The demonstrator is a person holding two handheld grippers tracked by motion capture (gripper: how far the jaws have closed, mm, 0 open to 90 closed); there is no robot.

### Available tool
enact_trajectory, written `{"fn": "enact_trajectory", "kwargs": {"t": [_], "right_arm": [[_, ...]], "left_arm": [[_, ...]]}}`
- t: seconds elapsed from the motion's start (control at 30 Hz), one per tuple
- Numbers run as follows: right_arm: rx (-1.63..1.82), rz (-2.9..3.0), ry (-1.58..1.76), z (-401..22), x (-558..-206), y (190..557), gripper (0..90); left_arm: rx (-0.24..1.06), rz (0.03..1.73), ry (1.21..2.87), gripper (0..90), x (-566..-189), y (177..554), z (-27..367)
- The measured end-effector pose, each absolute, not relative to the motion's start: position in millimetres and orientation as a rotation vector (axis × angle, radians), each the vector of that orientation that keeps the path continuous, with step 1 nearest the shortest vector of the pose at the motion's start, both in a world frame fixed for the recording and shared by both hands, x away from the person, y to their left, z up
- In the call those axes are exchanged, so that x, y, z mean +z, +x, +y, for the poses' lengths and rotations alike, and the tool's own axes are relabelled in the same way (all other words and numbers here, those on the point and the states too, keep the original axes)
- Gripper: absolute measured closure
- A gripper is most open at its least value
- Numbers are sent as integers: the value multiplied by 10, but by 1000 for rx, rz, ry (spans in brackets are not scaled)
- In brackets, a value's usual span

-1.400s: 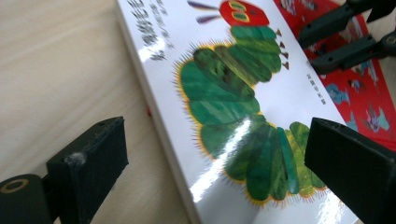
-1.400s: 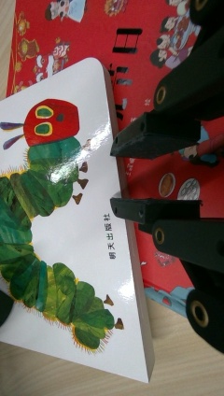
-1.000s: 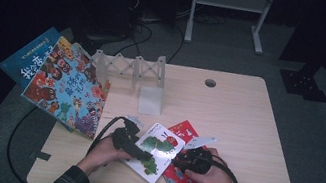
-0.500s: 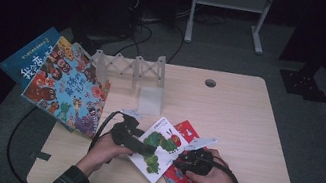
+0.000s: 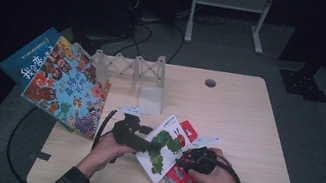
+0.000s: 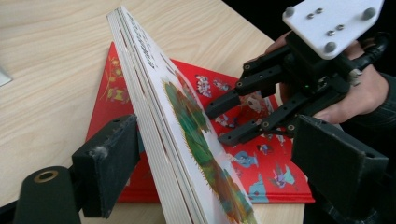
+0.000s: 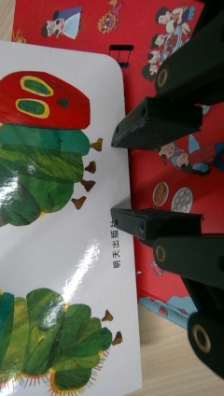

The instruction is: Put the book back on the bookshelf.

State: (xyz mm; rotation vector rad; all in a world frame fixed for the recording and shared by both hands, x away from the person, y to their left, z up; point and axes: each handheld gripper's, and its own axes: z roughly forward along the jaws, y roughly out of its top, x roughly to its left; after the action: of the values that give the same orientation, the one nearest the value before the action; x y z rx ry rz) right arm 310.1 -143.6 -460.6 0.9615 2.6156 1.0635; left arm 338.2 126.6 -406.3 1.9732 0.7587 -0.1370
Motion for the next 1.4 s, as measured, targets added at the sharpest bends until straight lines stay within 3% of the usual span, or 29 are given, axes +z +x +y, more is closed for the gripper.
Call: {"fn": "enact_trajectory", "kwargs": {"t": [0.27,0.6,0.93,1.17,1.4], "right_arm": [[1068,2594,989,-1503,-4611,3141,573],[1072,2598,982,-1522,-4613,3142,574],[1075,2601,987,-1538,-4610,3152,574],[1075,2602,987,-1558,-4602,3151,575],[1070,2602,985,-1567,-4603,3154,574]], "left_arm": [[-163,699,2047,215,-4109,3324,1101],[-227,735,2009,336,-4109,3394,1146],[-188,816,2055,548,-4087,3425,1157],[-165,850,2117,617,-4057,3465,1143],[-199,864,2133,626,-4022,3504,1139]]}}
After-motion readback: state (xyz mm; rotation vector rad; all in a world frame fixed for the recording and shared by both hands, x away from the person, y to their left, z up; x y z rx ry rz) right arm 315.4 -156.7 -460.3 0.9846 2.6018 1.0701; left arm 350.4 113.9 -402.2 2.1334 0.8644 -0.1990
